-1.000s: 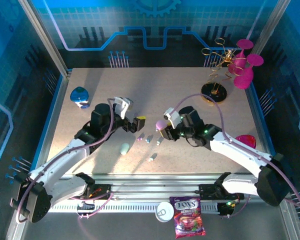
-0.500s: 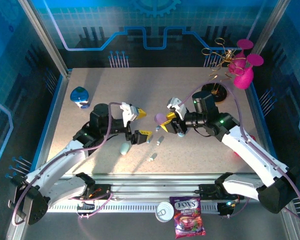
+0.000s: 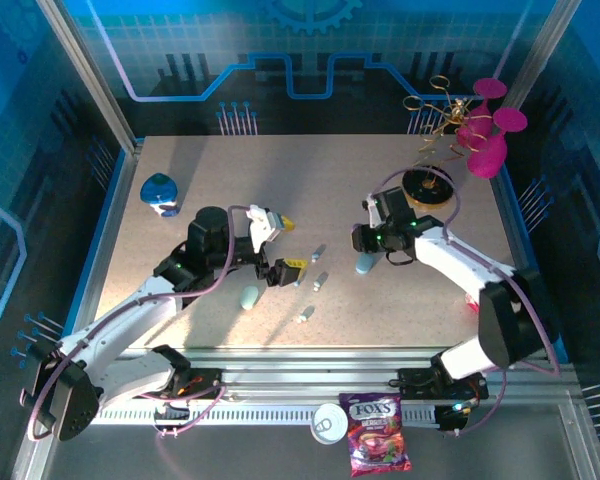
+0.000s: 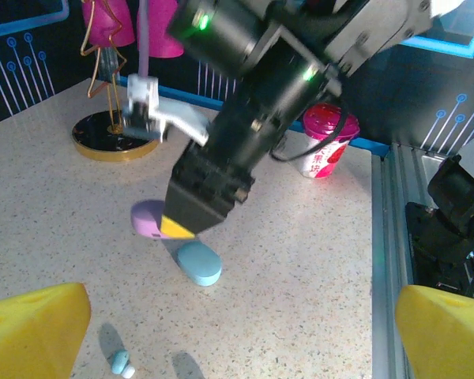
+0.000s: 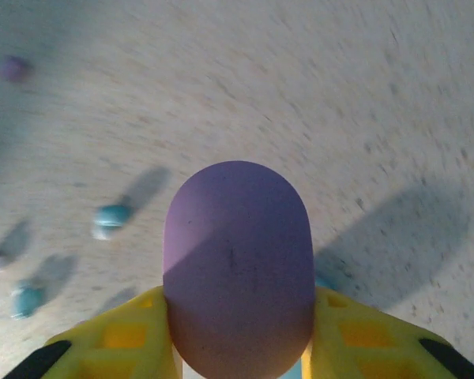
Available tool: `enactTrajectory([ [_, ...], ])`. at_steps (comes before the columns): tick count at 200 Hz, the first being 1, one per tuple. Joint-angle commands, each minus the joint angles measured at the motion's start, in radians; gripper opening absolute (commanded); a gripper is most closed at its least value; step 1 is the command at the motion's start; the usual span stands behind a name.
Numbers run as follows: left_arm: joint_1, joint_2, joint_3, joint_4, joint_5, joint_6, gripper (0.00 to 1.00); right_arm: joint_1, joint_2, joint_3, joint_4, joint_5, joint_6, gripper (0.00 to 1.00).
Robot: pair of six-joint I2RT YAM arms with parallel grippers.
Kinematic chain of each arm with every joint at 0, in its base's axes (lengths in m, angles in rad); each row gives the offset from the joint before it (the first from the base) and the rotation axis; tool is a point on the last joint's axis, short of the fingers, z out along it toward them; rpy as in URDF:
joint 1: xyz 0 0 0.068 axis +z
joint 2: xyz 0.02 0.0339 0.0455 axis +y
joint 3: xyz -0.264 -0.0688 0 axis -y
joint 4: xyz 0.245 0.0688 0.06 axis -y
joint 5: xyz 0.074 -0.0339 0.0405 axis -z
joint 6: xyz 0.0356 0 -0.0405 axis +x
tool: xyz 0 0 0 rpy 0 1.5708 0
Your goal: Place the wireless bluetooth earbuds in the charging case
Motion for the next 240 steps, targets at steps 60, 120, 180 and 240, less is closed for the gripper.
enactTrajectory([
  [60,-0.026,-0.012,-0.010,-0.002,-0.039,0.041,0.99,-0.003,0.180,0.023,0.095,0.121,0.161,0.37],
  [120,-0.033,0.003,-0.007,0.007,-0.044,0.038,0.99,0.003,0.232,0.103,0.033,0.169,0.108,0.62],
  [180,-0.033,-0.005,-0.010,0.002,-0.053,0.042,0.99,0.005,0.348,0.317,-0.239,0.225,0.033,0.69],
  [240,-0.034,0.006,-0.006,0.007,-0.053,0.044,0.99,0.010,0.468,0.501,-0.444,0.180,-0.022,0.56],
])
